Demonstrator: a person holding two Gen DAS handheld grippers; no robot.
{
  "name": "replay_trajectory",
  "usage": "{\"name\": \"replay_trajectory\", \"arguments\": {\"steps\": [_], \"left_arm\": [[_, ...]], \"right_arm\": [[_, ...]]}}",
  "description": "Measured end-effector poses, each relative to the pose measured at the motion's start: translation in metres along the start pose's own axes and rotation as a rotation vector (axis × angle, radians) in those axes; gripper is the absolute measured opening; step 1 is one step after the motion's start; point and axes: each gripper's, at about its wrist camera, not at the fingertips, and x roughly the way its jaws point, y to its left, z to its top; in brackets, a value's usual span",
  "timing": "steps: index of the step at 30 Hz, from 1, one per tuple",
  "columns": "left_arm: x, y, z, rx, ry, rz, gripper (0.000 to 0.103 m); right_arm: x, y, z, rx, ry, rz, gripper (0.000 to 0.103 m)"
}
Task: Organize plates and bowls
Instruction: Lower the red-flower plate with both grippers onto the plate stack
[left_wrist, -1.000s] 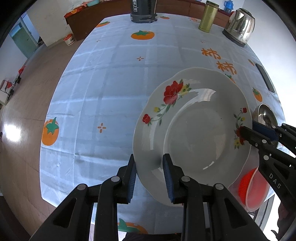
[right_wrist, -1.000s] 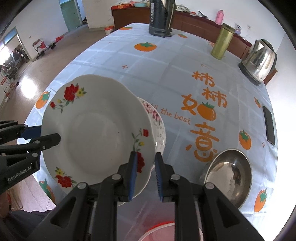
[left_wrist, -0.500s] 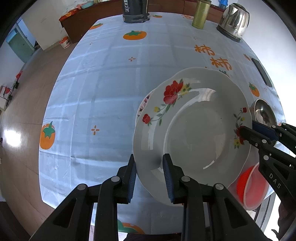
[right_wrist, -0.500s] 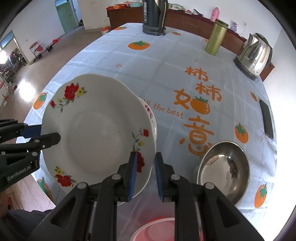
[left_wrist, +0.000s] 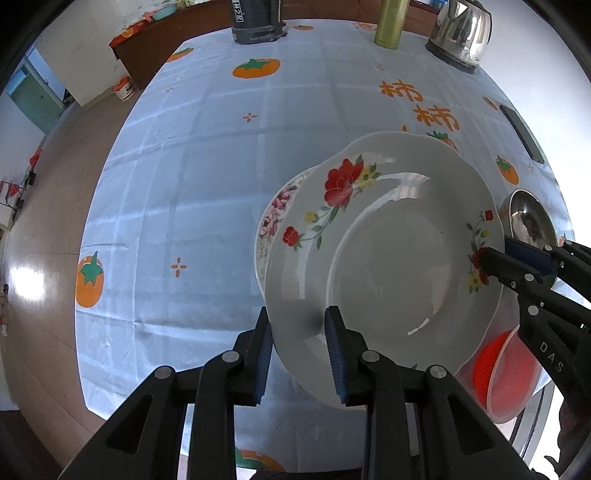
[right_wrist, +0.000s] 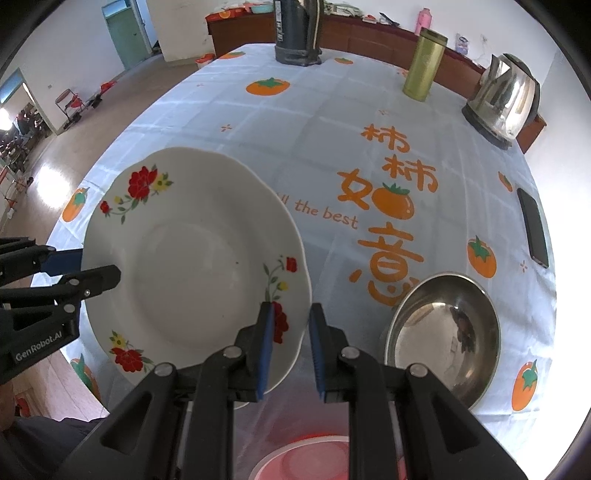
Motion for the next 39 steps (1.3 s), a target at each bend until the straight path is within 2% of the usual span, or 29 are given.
{"name": "replay_trajectory", "arguments": {"steps": [39], "left_arm": [[0.029, 0.004, 0.029, 0.024, 0.052, -0.013, 0.030]], "right_arm": [[0.028, -0.014, 0.031, 0.005, 0.035, -0.027, 0.019]]}}
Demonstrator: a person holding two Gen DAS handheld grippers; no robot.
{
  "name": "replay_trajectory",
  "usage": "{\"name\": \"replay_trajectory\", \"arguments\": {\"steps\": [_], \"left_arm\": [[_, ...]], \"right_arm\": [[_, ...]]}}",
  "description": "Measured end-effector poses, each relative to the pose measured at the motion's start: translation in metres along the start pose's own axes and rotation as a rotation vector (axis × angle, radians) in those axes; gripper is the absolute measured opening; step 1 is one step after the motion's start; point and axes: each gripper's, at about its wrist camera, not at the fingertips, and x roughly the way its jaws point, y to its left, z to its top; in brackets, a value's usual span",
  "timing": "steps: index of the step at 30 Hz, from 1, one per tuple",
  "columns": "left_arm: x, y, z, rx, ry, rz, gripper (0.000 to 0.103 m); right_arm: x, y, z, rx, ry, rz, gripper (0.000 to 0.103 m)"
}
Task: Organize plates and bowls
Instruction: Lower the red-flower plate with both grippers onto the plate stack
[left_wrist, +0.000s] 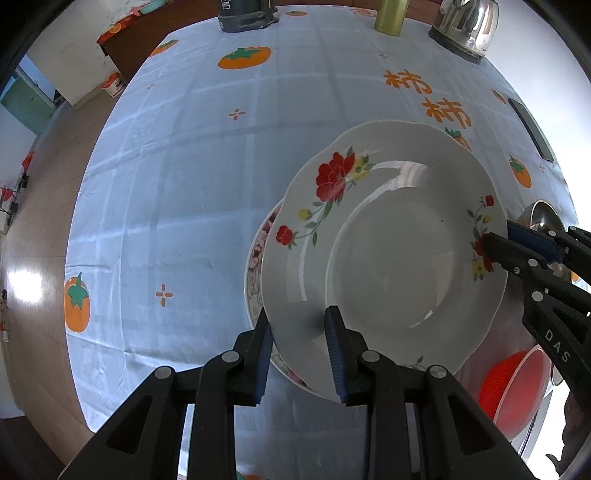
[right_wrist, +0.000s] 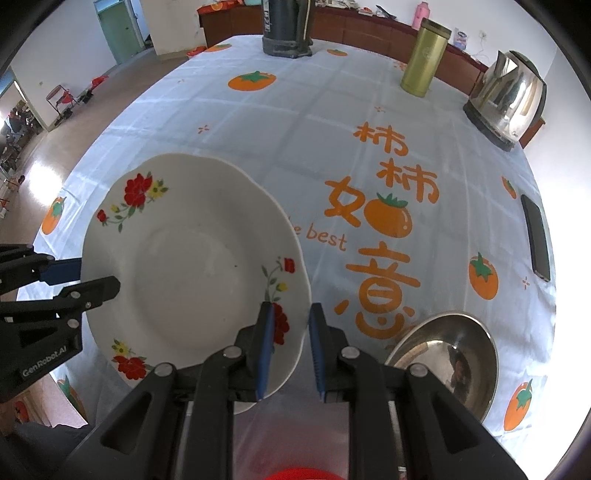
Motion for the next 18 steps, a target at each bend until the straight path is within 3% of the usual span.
{"name": "replay_trajectory", "arguments": {"steps": [18], "left_arm": [[0.012, 0.006, 0.009, -0.012, 0.020, -0.028, 0.031]], "right_arm": [[0.011, -0.003, 0.006, 0.007, 0.016, 0.008, 0.019]]}}
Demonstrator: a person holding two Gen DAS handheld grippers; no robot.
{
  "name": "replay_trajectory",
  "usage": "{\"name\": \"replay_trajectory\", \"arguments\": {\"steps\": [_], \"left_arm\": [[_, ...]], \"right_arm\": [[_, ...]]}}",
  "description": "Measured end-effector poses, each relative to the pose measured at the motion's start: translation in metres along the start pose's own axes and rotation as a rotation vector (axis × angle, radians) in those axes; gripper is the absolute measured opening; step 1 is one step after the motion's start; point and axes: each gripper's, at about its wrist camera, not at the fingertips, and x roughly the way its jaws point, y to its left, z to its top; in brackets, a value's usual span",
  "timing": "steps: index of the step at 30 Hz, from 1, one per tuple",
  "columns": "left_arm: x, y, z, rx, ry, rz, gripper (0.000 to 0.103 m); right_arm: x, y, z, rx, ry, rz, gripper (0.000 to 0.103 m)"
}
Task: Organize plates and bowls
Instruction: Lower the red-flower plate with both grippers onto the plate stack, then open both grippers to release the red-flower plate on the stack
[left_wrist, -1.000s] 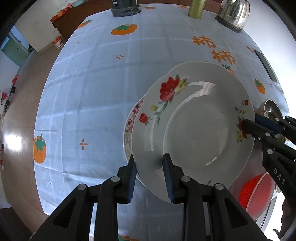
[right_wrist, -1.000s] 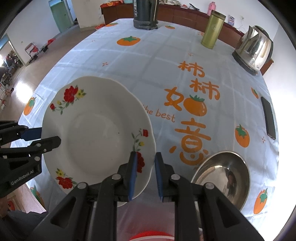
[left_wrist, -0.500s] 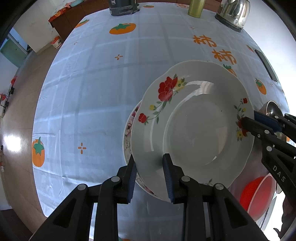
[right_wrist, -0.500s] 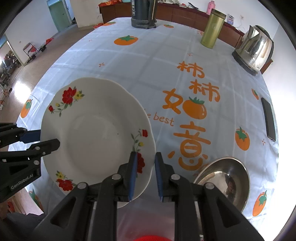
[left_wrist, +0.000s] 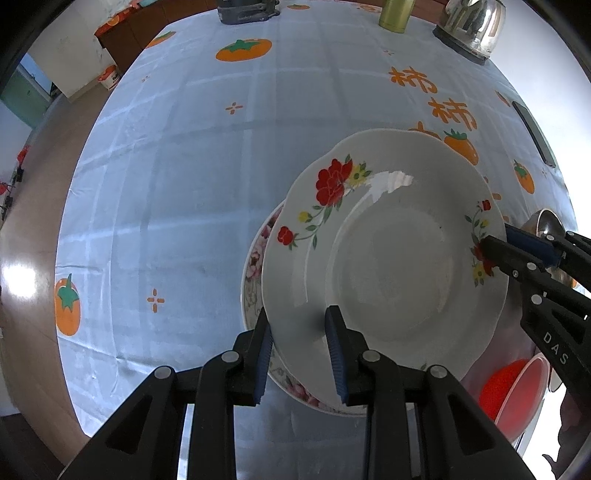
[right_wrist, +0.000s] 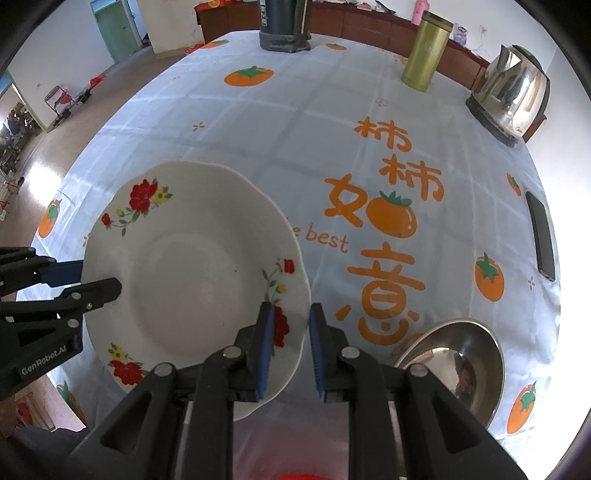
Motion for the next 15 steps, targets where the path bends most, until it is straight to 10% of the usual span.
{"name": "replay_trajectory", "arguments": {"steps": [15], "left_arm": [[0.006, 0.010, -0.005, -0.022, 0.024, -0.005, 0.031]], "right_arm": [[0.017, 0.012, 0.003, -0.057, 0.033, 0.006, 0.022]]}}
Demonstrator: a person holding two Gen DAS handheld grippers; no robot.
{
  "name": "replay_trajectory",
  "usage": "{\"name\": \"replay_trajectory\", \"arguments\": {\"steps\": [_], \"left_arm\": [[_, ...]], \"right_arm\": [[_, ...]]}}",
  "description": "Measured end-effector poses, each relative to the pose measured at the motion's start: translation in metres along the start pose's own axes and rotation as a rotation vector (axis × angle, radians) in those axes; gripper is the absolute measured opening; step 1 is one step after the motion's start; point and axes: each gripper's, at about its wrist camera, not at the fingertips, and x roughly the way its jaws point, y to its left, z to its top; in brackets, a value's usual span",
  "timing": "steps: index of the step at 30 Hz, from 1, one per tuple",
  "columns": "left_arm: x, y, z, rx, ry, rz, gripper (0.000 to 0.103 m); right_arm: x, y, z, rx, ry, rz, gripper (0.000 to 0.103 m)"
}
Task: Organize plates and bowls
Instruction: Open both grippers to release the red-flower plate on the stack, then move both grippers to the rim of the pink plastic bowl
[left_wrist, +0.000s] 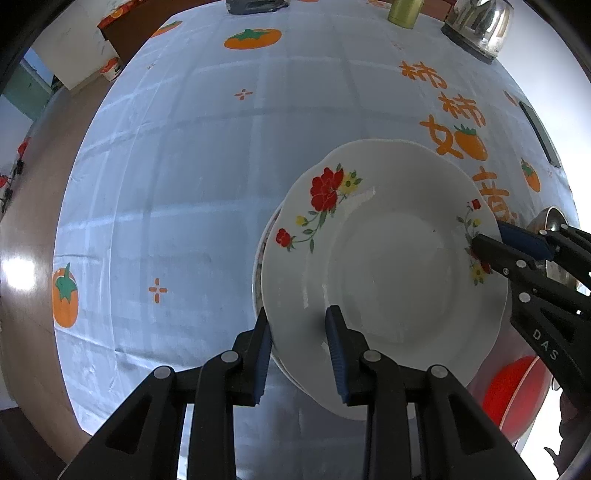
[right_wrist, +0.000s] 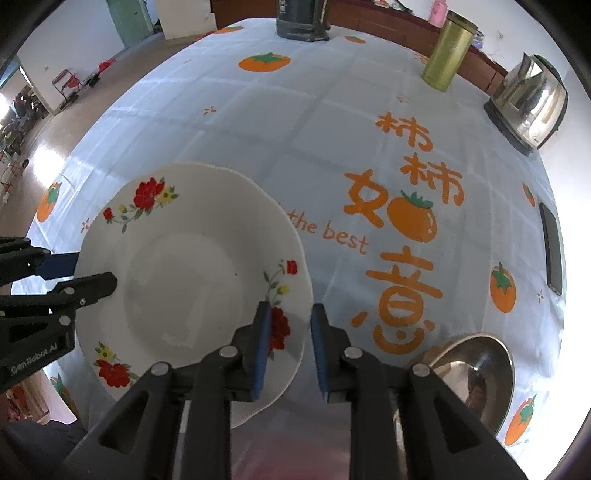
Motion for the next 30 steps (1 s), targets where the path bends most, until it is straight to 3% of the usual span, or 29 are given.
{"name": "replay_trajectory", "arguments": {"steps": [12, 16, 19, 30], "left_arm": [[-0.016, -0.010, -0.011, 0.075, -0.078, 0.085, 0.033], [-0.016, -0.010, -0.015, 0.058, -0.067, 0.078, 0.033], [-0.024, -0.008, -0.018, 0.044, -0.080, 0.071, 0.033], [-0.049, -0.049, -0.041, 0.131, -0.105, -0.020, 0.033]], "right_arm": [[0.004, 0.011, -0.003, -0.032, -0.021, 0.005, 0.025], [-0.001, 0.007, -0.005, -0.021, -0.031, 0.004, 0.029], [-0.014, 0.000, -0.010, 0.005, -0.055, 0.013, 0.044], [-0.070, -0.030, -0.072, 0.135, -0.116, 0.011, 0.045]]}}
